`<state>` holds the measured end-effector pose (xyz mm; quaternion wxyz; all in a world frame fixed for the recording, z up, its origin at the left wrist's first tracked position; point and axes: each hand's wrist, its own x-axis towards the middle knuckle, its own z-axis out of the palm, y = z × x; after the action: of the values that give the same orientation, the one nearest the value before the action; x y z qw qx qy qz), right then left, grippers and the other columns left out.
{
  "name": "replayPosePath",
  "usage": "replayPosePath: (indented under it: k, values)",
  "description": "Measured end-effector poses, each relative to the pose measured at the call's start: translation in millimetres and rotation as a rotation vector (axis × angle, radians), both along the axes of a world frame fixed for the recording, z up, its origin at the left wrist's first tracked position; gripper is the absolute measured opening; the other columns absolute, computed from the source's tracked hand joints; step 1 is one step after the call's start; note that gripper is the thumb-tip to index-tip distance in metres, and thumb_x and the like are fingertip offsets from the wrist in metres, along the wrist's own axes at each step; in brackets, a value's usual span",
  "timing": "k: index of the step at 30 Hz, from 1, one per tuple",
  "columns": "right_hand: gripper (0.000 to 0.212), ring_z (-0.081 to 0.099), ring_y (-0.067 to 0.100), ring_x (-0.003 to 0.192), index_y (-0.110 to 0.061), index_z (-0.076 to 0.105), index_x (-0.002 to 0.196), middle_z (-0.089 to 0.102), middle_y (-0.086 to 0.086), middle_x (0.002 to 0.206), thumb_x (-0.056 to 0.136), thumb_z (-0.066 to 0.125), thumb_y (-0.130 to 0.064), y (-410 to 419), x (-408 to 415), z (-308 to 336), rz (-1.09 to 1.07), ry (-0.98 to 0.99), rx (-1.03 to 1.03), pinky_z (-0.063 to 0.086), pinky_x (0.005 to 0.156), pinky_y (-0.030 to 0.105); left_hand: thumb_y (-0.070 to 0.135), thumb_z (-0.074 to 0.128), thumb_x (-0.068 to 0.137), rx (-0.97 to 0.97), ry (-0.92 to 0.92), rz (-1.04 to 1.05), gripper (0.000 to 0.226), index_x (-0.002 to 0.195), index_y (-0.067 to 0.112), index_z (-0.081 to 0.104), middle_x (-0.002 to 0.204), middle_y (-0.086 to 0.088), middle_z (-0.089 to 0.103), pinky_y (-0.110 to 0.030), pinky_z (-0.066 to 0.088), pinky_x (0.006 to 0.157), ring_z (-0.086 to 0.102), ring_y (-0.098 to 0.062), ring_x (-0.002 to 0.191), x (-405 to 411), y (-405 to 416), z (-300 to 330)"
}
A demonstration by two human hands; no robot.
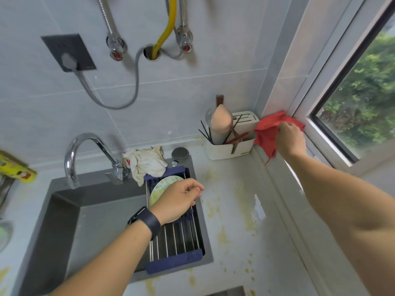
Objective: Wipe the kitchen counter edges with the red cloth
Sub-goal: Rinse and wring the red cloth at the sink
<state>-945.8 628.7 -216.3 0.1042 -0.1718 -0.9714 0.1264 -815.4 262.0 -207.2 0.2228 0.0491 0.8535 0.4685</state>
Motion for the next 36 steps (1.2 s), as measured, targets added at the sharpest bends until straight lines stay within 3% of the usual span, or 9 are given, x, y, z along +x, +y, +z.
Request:
replayPosePath:
  k: [5,10,16,20,26,30,32,34,36]
  values:
    - [0.030,0.056,0.042,0.080,-0.004,0.054,0.116,0.064,0.031,0.097,0.092,0.039,0.004,-2.4,-1.8,38.2,-0.003,0.045,-0.006,0.039,0.066,0.041,0.021,0.051,0.105,-0.001,0.034,-0.050,0.020,0.111,0.023,0.070,0.100,0.006,0.074,-0.015,0.052,0.072,0.066,-0.004,0.073,1.1,10.2,15.2]
    - [0.051,0.065,0.041,0.098,-0.022,0.050,0.144,0.068,0.022,0.108,0.098,0.039,-0.004,-12.1,6.1,67.1,0.004,0.118,0.029,0.041,0.072,0.040,0.022,0.051,0.105,-0.005,0.051,-0.090,0.020,0.113,0.022,0.069,0.100,0.007,0.073,-0.012,0.050,0.070,0.070,-0.015,0.084,3.1,15.9,24.9]
    - [0.043,0.055,0.032,0.115,-0.022,0.061,0.134,0.072,0.009,0.102,0.099,0.044,-0.004,-30.6,23.6,119.4,0.061,0.512,0.050,0.035,0.072,0.039,0.023,0.052,0.104,0.010,0.079,-0.083,0.018,0.109,0.025,0.070,0.098,0.007,0.073,-0.024,0.054,0.082,0.070,-0.015,0.084,8.1,10.8,31.5]
    - [0.049,0.058,0.032,0.109,-0.019,0.066,0.130,0.074,0.004,0.098,0.089,0.049,0.001,-63.5,48.7,146.6,0.169,0.739,0.089,0.044,0.074,0.040,0.020,0.053,0.102,0.012,0.135,-0.043,0.019,0.103,0.026,0.071,0.095,0.006,0.074,-0.030,0.055,0.083,0.067,-0.005,0.076,13.4,-2.4,36.1]
    - [0.042,0.062,0.034,0.100,-0.016,0.071,0.123,0.075,0.004,0.094,0.090,0.050,-0.001,-128.4,92.7,180.5,0.337,0.931,0.097,0.052,0.081,0.044,0.019,0.055,0.100,0.014,0.180,-0.007,0.021,0.098,0.029,0.073,0.094,-0.003,0.074,-0.036,0.057,0.086,0.069,-0.019,0.086,22.1,-45.2,52.2]
    - [0.034,0.063,0.031,0.097,-0.016,0.072,0.121,0.077,-0.002,0.105,0.098,0.049,-0.008,-175.7,119.4,211.9,0.377,0.874,0.019,0.051,0.083,0.041,0.022,0.055,0.100,0.045,0.267,0.002,0.023,0.092,0.034,0.072,0.093,0.006,0.073,-0.031,0.054,0.076,0.069,-0.015,0.083,32.7,-89.5,68.6]
    - [0.029,0.065,0.026,0.099,-0.021,0.071,0.119,0.077,-0.010,0.104,0.101,0.049,-0.014,-203.7,133.7,228.2,0.427,0.781,-0.090,0.051,0.088,0.039,0.023,0.055,0.100,0.069,0.297,0.022,0.024,0.092,0.036,0.073,0.092,0.012,0.072,-0.036,0.058,0.080,0.069,-0.012,0.084,40.0,-114.8,75.1]
    - [0.027,0.068,0.015,0.094,-0.031,0.072,0.108,0.077,-0.012,0.095,0.102,0.053,-0.013,-236.6,149.9,245.1,0.538,0.463,-0.266,0.052,0.089,0.032,0.022,0.056,0.098,0.104,0.328,0.061,0.023,0.094,0.035,0.074,0.093,0.010,0.073,-0.041,0.059,0.085,0.069,-0.011,0.089,49.2,-141.6,79.8]
    - [0.031,0.067,0.003,0.083,-0.035,0.072,0.104,0.075,-0.013,0.086,0.101,0.058,-0.008,-268.8,165.4,249.5,0.639,0.113,-0.216,0.050,0.080,0.023,0.020,0.057,0.098,0.129,0.353,0.104,0.020,0.097,0.032,0.073,0.092,0.006,0.073,-0.041,0.059,0.084,0.069,-0.013,0.086,57.8,-162.6,85.7]
